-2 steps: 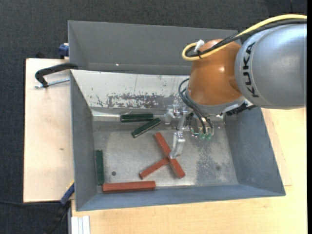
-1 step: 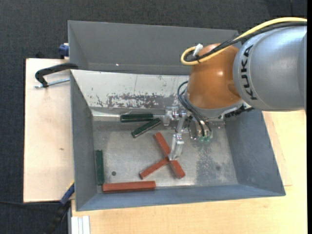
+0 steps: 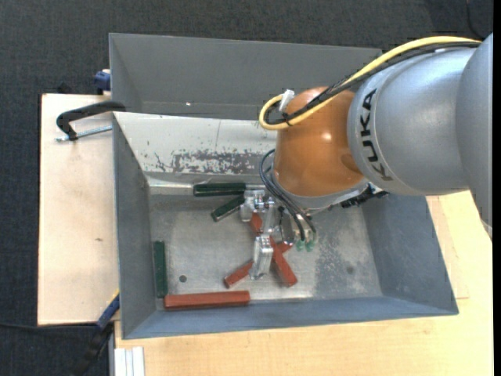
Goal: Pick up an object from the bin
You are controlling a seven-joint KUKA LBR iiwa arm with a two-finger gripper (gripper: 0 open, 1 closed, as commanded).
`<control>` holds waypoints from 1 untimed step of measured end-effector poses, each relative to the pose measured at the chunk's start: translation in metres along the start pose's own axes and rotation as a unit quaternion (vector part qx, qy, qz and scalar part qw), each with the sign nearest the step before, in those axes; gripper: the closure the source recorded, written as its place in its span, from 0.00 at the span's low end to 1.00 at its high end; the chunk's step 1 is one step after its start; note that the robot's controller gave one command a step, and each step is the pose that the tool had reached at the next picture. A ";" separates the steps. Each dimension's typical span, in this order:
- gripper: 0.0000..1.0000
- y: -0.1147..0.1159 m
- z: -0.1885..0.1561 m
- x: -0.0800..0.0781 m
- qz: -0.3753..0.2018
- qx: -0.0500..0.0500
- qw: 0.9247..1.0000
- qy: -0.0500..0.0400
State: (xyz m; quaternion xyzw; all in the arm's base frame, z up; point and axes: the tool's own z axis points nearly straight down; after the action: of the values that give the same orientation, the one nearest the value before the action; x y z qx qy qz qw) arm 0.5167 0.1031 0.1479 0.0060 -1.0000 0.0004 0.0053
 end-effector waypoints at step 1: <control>0.00 0.027 -0.039 0.007 -0.023 -0.006 1.000 -0.015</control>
Offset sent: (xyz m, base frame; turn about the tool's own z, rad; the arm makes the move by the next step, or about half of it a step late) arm -0.0230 -0.0330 -0.0779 -0.2351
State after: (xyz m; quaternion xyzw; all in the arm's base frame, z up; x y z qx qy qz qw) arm 0.5095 0.1298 0.1866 0.0289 -0.9995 -0.0054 -0.0100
